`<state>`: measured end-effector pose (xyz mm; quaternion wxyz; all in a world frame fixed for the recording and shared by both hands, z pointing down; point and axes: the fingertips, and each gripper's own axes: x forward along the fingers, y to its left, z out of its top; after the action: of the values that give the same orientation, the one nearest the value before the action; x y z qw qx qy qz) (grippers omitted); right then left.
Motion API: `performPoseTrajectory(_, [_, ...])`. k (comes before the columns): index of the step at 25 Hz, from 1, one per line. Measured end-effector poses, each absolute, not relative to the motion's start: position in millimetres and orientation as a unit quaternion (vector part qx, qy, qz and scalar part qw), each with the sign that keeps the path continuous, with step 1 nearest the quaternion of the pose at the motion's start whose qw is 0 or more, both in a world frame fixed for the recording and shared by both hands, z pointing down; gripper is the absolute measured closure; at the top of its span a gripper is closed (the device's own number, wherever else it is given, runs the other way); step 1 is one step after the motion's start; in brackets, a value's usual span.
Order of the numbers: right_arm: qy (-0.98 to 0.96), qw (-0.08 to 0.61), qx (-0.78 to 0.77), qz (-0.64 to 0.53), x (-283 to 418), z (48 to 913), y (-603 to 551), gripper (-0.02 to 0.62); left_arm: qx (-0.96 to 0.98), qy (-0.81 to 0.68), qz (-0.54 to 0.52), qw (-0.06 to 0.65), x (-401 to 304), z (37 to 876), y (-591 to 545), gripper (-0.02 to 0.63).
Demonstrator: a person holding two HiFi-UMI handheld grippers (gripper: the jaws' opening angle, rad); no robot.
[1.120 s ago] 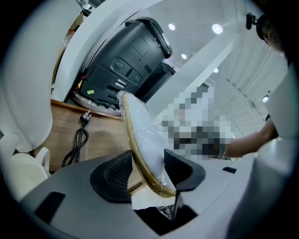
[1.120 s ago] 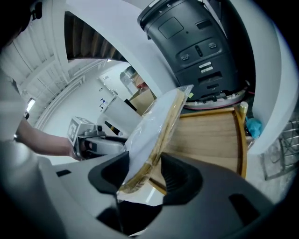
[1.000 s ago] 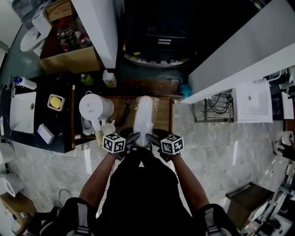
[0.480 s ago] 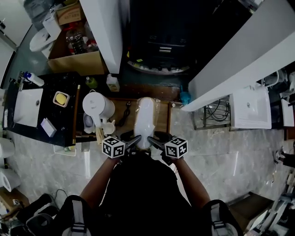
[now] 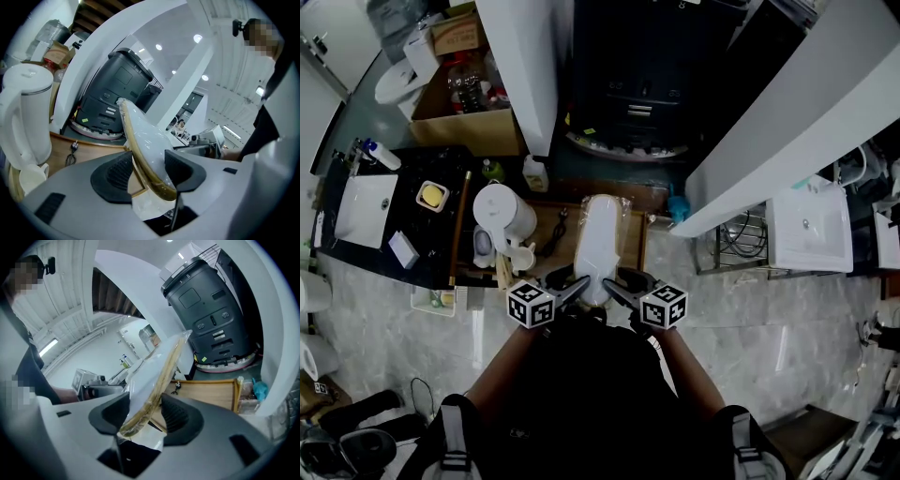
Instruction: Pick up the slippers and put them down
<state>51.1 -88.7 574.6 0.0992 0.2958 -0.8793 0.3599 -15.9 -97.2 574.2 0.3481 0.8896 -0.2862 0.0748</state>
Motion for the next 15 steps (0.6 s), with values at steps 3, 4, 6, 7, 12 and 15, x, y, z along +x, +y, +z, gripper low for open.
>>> performPoseTrajectory(3, [-0.884, 0.087, 0.300, 0.349, 53, 561, -86, 0.379, 0.896, -0.287, 0.069, 0.332, -14, 559, -95, 0.390])
performPoseTrajectory(4, [-0.886, 0.085, 0.301, 0.343, 54, 557, -85, 0.379, 0.898, -0.287, 0.068, 0.328, -14, 555, -95, 0.390])
performPoseTrajectory(6, [-0.889, 0.081, 0.302, 0.333, 55, 550, -84, 0.379, 0.900, -0.287, 0.065, 0.322, -13, 549, -94, 0.390])
performPoseTrajectory(7, [-0.891, 0.077, 0.303, 0.330, 56, 547, -84, 0.379, 0.900, -0.287, 0.063, 0.321, -12, 546, -93, 0.390])
performPoseTrajectory(12, [-0.896, 0.063, 0.298, 0.324, 52, 542, -87, 0.379, 0.898, -0.304, 0.054, 0.313, -16, 540, -94, 0.390])
performPoseTrajectory(15, [-0.898, 0.066, 0.295, 0.321, 52, 542, -86, 0.379, 0.898, -0.306, 0.057, 0.312, -16, 541, -92, 0.390])
